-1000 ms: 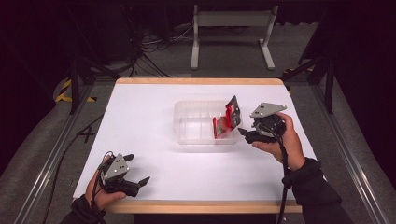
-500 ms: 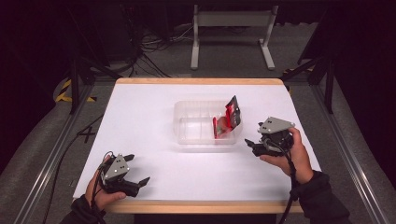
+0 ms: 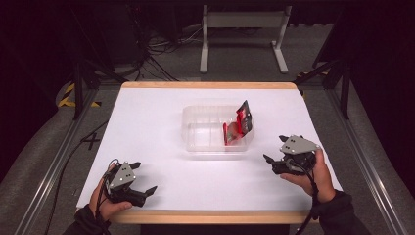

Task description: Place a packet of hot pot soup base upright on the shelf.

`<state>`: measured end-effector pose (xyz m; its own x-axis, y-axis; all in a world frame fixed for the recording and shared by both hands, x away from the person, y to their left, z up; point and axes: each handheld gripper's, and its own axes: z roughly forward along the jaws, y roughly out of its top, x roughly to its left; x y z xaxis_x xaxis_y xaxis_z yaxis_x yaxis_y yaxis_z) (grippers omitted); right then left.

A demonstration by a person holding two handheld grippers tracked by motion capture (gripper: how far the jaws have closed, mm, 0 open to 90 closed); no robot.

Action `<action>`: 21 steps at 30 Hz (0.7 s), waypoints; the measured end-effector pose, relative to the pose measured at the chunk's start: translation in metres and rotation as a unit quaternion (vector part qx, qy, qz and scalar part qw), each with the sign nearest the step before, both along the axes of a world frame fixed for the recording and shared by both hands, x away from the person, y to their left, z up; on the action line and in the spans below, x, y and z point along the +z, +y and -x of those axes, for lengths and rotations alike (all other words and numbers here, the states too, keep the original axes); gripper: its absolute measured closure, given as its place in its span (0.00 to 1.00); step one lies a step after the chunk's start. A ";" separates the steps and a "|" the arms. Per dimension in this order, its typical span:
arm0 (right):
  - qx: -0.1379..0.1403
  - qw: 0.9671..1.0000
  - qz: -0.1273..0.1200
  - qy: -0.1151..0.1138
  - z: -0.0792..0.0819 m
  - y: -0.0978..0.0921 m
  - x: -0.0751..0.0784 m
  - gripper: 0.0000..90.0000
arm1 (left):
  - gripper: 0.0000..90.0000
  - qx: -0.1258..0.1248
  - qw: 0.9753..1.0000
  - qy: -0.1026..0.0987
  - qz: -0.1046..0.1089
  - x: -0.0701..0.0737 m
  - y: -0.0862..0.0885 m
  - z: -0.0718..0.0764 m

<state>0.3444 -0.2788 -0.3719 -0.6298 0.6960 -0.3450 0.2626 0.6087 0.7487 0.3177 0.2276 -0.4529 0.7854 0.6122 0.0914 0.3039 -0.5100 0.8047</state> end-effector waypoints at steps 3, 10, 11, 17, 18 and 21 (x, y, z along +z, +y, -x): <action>-0.003 1.000 -0.005 0.000 0.003 -0.007 -0.006 0.23 | 0.04 0.000 1.000 0.000 -0.001 0.000 0.000 0.000; -0.008 1.000 0.000 -0.007 0.011 -0.020 -0.019 0.21 | 0.04 0.001 1.000 0.000 0.001 0.000 0.000 0.000; -0.008 1.000 -0.002 -0.009 0.014 -0.024 -0.023 0.20 | 0.04 0.001 1.000 0.000 0.001 0.000 0.000 0.000; -0.013 1.000 -0.004 -0.009 0.020 -0.033 -0.031 0.19 | 0.04 0.001 1.000 0.001 0.000 0.000 0.001 0.000; -0.013 1.000 -0.004 -0.009 0.021 -0.035 -0.032 0.18 | 0.04 0.000 1.000 0.000 0.000 0.000 0.001 0.000; -0.016 1.000 -0.011 -0.009 0.025 -0.040 -0.035 0.18 | 0.04 0.000 1.000 0.000 0.002 0.000 0.001 0.000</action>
<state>0.3194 -0.3189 -0.4072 -0.6016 0.7229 -0.3400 0.2674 0.5833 0.7670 0.3180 0.2287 -0.4529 0.7852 0.6129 0.0887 0.3043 -0.5066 0.8067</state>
